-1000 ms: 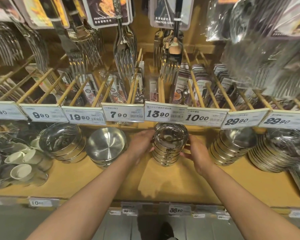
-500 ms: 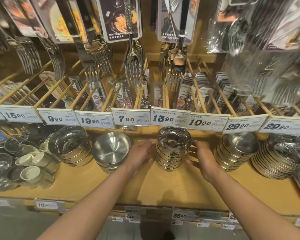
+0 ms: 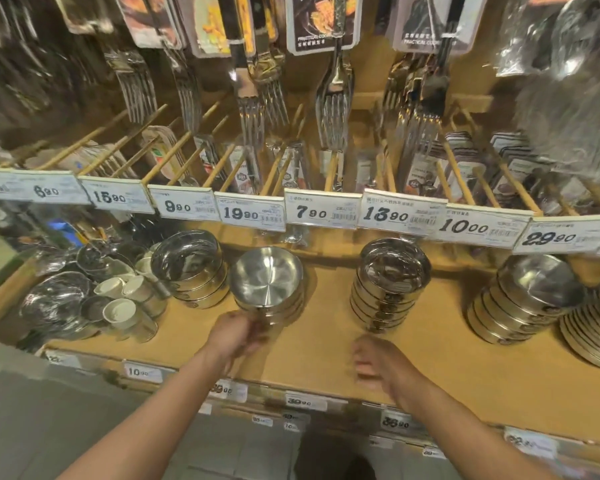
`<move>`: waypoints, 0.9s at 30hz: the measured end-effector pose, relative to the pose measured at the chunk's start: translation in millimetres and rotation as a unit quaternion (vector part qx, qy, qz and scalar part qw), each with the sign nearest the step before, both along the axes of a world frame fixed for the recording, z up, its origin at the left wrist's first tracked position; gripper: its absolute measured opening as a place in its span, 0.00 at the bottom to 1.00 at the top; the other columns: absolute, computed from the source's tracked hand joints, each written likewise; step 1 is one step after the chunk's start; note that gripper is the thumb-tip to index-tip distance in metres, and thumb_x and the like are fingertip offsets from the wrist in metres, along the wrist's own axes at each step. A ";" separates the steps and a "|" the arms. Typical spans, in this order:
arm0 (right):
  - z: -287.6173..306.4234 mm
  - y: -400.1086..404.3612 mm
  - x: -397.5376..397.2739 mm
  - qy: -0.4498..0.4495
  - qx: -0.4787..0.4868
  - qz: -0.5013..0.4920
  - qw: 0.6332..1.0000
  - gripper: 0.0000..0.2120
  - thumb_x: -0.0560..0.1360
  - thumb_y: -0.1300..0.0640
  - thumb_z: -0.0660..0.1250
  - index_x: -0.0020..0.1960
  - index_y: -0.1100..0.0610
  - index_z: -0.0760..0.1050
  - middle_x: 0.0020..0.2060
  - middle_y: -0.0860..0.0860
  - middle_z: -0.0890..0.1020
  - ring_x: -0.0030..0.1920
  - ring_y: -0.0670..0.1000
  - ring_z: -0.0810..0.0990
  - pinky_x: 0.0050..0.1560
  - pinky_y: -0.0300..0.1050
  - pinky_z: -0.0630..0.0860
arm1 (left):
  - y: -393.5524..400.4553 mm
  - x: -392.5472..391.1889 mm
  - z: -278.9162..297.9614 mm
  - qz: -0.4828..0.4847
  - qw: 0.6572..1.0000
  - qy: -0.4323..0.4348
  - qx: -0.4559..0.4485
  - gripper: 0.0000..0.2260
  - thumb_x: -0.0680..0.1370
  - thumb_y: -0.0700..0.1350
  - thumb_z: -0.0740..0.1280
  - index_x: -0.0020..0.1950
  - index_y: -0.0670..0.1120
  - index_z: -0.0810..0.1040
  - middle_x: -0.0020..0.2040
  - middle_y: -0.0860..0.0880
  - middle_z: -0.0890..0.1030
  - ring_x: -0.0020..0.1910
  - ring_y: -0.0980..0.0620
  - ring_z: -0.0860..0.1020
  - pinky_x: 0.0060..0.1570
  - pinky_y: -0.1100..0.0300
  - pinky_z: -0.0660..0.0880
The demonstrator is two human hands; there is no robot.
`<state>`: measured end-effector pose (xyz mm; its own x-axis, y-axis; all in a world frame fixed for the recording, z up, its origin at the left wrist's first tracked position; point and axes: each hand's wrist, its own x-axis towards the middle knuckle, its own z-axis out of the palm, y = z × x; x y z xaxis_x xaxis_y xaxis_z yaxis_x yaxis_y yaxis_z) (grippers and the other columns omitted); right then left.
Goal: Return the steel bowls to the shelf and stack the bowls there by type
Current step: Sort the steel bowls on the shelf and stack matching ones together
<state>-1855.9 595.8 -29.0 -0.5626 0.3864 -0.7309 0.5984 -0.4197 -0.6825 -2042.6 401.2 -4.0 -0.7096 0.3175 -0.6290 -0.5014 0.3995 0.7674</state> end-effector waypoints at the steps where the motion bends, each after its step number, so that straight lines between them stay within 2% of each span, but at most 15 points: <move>1: -0.7 -5.8 -10.9 0.011 0.007 0.015 1.000 0.11 0.82 0.51 0.62 0.58 0.57 0.75 0.52 0.54 0.81 0.51 0.53 0.81 0.40 0.45 0.81 | -5.7 -10.1 -2.6 0.040 0.999 0.018 -0.006 0.09 0.83 0.40 0.62 0.53 0.40 0.81 0.45 0.41 0.87 0.43 0.44 0.84 0.36 0.57 0.77; 3: -2.6 -13.0 -38.4 0.057 0.018 0.037 0.998 0.12 0.82 0.48 0.61 0.62 0.51 0.72 0.60 0.54 0.77 0.57 0.53 0.79 0.45 0.46 0.83 | -11.8 -32.1 -8.5 0.105 0.994 0.040 -0.004 0.11 0.83 0.40 0.60 0.60 0.39 0.79 0.47 0.40 0.82 0.43 0.45 0.79 0.41 0.54 0.77; 5: -3.4 -17.5 -67.9 0.098 0.025 0.024 0.995 0.18 0.84 0.47 0.59 0.72 0.50 0.68 0.67 0.50 0.73 0.63 0.52 0.75 0.49 0.47 0.82 | -11.5 -49.1 -14.1 0.098 0.994 0.041 0.009 0.14 0.84 0.44 0.58 0.67 0.45 0.76 0.57 0.43 0.80 0.54 0.47 0.78 0.51 0.50 0.79; 6: -2.3 -18.7 -81.3 0.107 0.026 0.009 0.994 0.22 0.84 0.46 0.59 0.76 0.49 0.65 0.70 0.49 0.70 0.66 0.52 0.73 0.51 0.48 0.82 | -9.7 -53.6 -15.7 0.076 0.996 0.038 0.021 0.14 0.85 0.48 0.57 0.67 0.50 0.77 0.62 0.47 0.79 0.59 0.48 0.76 0.55 0.49 0.79; 8: 0.1 -22.1 -105.8 0.114 0.027 -0.023 0.993 0.25 0.84 0.45 0.59 0.79 0.47 0.61 0.75 0.47 0.67 0.69 0.52 0.70 0.55 0.52 0.81 | -5.3 -59.9 -20.8 0.041 0.998 0.022 0.041 0.14 0.85 0.52 0.55 0.60 0.58 0.80 0.61 0.57 0.81 0.61 0.52 0.77 0.57 0.48 0.78; 10: -0.9 -24.4 -121.5 0.118 0.026 -0.043 0.992 0.25 0.84 0.45 0.59 0.79 0.46 0.61 0.76 0.46 0.66 0.72 0.51 0.69 0.61 0.55 0.79 | -1.4 -64.0 -29.1 0.020 0.998 0.014 0.051 0.18 0.85 0.55 0.53 0.51 0.65 0.83 0.52 0.62 0.86 0.55 0.57 0.82 0.55 0.50 0.80; 12: -5.4 -25.2 -129.4 0.128 0.017 -0.050 0.990 0.24 0.84 0.45 0.58 0.78 0.46 0.63 0.76 0.45 0.67 0.72 0.51 0.69 0.64 0.57 0.77 | 0.4 -65.9 -37.8 0.014 0.998 0.008 0.064 0.21 0.85 0.56 0.52 0.46 0.70 0.83 0.48 0.65 0.86 0.48 0.61 0.84 0.49 0.53 0.81; 15: -10.6 -25.2 -133.3 0.142 -0.003 -0.058 0.988 0.21 0.84 0.46 0.58 0.75 0.48 0.68 0.72 0.49 0.74 0.70 0.51 0.74 0.65 0.56 0.77 | 1.7 -66.4 -43.6 0.008 0.996 -0.002 0.091 0.21 0.85 0.55 0.53 0.47 0.70 0.83 0.49 0.65 0.85 0.46 0.63 0.85 0.41 0.57 0.82; 17: -7.2 -25.9 -131.4 0.142 0.006 -0.057 0.988 0.18 0.84 0.46 0.58 0.73 0.47 0.71 0.69 0.49 0.77 0.69 0.50 0.75 0.66 0.55 0.76 | 3.2 -65.6 -46.3 0.002 0.995 -0.008 0.102 0.20 0.84 0.55 0.53 0.47 0.69 0.83 0.50 0.65 0.85 0.47 0.63 0.84 0.40 0.60 0.82; 21: 0.7 -29.1 -119.8 0.169 0.008 -0.065 0.983 0.20 0.85 0.47 0.56 0.76 0.48 0.67 0.73 0.49 0.72 0.72 0.52 0.71 0.70 0.60 0.72 | 7.1 -64.5 -48.6 -0.024 0.994 0.003 0.105 0.19 0.82 0.57 0.53 0.47 0.72 0.82 0.50 0.66 0.85 0.47 0.64 0.84 0.42 0.59 0.82; 23: 5.2 -29.4 -114.9 0.187 -0.001 -0.071 0.980 0.19 0.85 0.47 0.55 0.74 0.48 0.68 0.72 0.50 0.73 0.72 0.53 0.71 0.71 0.62 0.70 | 10.4 -63.1 -47.7 -0.030 0.994 0.001 0.103 0.18 0.82 0.57 0.54 0.47 0.71 0.83 0.49 0.65 0.85 0.47 0.64 0.84 0.44 0.57 0.83; 25: 12.9 -28.6 -112.6 0.186 -0.017 -0.079 0.979 0.15 0.86 0.48 0.55 0.70 0.47 0.70 0.70 0.49 0.75 0.70 0.52 0.72 0.70 0.60 0.70 | 12.6 -59.4 -42.9 -0.034 0.994 0.000 0.103 0.17 0.82 0.57 0.56 0.47 0.69 0.83 0.48 0.63 0.86 0.46 0.63 0.85 0.48 0.53 0.85; 27: 15.0 -27.8 -110.4 0.167 -0.015 -0.084 0.982 0.18 0.86 0.48 0.55 0.73 0.49 0.68 0.72 0.48 0.72 0.72 0.53 0.70 0.70 0.59 0.70 | 14.3 -57.7 -41.9 -0.034 0.994 0.016 0.100 0.16 0.83 0.55 0.57 0.47 0.67 0.84 0.48 0.62 0.86 0.46 0.59 0.85 0.51 0.52 0.84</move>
